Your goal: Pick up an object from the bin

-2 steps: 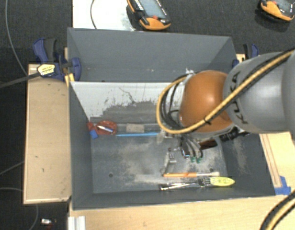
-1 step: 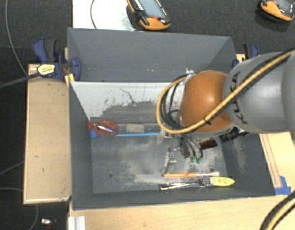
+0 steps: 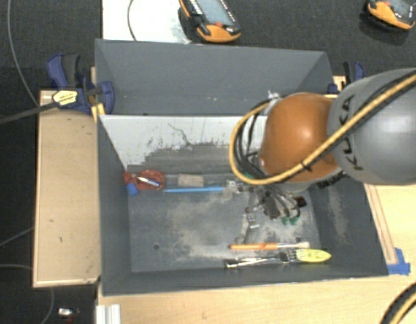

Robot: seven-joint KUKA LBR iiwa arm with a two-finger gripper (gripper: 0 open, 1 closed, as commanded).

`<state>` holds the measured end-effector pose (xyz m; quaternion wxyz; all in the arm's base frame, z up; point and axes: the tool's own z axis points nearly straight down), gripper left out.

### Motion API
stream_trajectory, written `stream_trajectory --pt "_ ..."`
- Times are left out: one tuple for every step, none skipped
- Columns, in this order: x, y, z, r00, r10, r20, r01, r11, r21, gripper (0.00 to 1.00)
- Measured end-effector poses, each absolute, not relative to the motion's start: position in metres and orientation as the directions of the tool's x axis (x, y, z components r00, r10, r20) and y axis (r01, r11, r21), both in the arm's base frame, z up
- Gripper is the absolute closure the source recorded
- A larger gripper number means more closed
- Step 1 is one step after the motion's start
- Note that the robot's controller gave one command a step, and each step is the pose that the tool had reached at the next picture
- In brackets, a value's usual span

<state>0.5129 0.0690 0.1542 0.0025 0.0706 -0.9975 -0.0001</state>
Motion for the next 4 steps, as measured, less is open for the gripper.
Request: stream_trajectory --pt "0.515 0.015 0.217 -0.932 -0.363 -0.008 -0.363 0.932 -0.002 0.0" --pt "0.542 -0.036 0.225 -0.942 -0.335 -0.007 -0.335 0.942 0.001 0.0" --pt "0.558 -0.068 0.185 -0.893 -0.451 -0.013 -0.451 0.893 -0.007 0.0" --pt "0.555 -0.078 0.155 -0.848 -0.53 -0.008 -0.53 0.848 -0.003 0.0"
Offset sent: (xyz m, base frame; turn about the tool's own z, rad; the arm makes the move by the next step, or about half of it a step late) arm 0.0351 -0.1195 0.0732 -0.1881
